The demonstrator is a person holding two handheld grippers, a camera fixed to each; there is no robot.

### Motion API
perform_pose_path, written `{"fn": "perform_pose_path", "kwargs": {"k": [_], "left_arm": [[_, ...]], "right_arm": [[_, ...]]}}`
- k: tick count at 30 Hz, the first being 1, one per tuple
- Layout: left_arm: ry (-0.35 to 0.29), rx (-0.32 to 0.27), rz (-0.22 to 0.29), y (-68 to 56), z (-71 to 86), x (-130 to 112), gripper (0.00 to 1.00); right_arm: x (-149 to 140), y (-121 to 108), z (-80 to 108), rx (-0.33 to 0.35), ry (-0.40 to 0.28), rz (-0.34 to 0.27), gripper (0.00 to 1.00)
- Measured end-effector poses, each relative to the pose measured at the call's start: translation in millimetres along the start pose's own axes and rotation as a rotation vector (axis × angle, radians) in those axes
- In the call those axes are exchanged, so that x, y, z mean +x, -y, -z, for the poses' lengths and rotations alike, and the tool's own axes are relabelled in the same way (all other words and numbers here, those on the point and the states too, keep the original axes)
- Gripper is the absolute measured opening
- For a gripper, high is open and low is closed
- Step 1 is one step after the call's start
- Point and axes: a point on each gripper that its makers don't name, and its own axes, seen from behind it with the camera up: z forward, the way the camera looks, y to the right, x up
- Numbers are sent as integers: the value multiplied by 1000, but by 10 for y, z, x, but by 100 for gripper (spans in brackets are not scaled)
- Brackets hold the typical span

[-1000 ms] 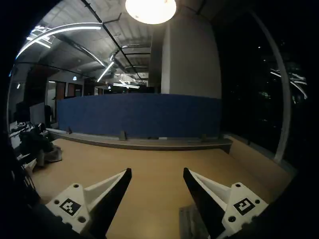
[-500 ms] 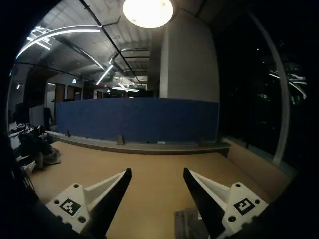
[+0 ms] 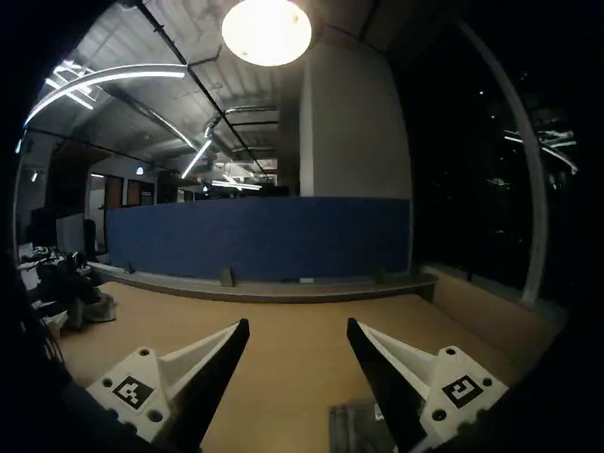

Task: Fold towel

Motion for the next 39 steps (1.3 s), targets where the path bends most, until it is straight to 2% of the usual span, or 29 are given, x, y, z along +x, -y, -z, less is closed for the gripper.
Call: {"fn": "perform_pose_path", "kwargs": {"k": [6,15,21,26,39], "left_arm": [[0,0,0,-3,-8,-5,94],[0,0,0,-4,-3,-2,94],[0,0,0,-4,1,-4,94],[0,0,0,-5,0,-5,94],[0,0,0,-1,-2,-5,94]], "right_arm": [[-153,-69,6,0,-20,-40,100],[-531,-186,-34,-12,-29,-44,100],[-658,-230,-80,-16,-51,-78,100],[-794,-239,-105,-19,-43,-67,100],[-888,-201,-159,-20,-44,-68,100]]}}
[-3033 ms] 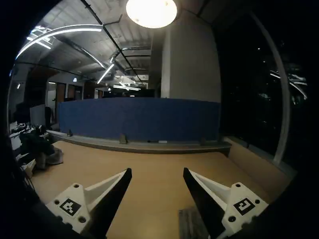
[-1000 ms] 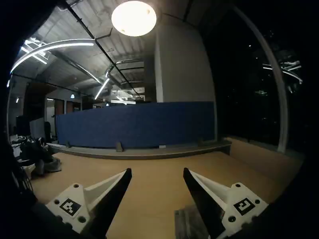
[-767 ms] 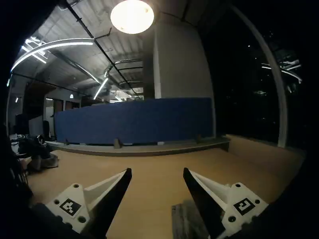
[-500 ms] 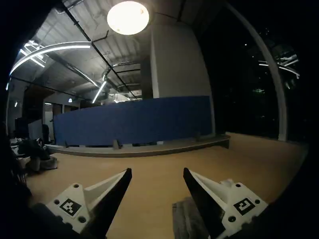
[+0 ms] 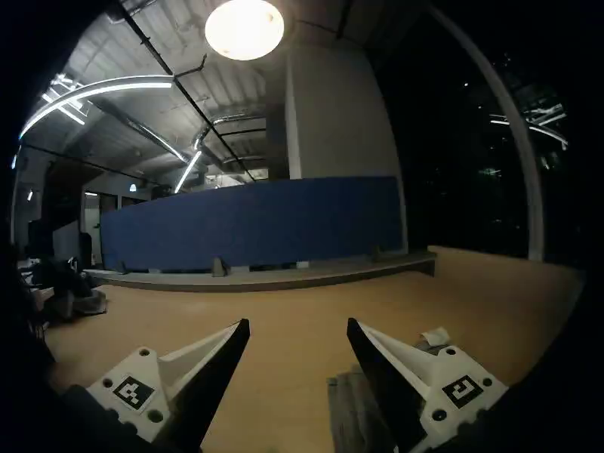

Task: Fold towel

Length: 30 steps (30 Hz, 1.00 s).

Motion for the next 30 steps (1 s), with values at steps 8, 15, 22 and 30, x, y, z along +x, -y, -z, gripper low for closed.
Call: {"fn": "perform_pose_path", "kwargs": {"k": [8,15,22,30], "left_arm": [[0,0,0,-4,0,5,94],[0,0,0,-3,-4,5,94],[0,0,0,-1,-7,3,94],[0,0,0,1,-8,4,94]], "right_arm": [[-8,95,28,5,-11,33,100],[-33,210,49,21,-12,78,100],[-56,226,66,23,-10,84,100],[-49,229,67,23,-9,86,100]]}}
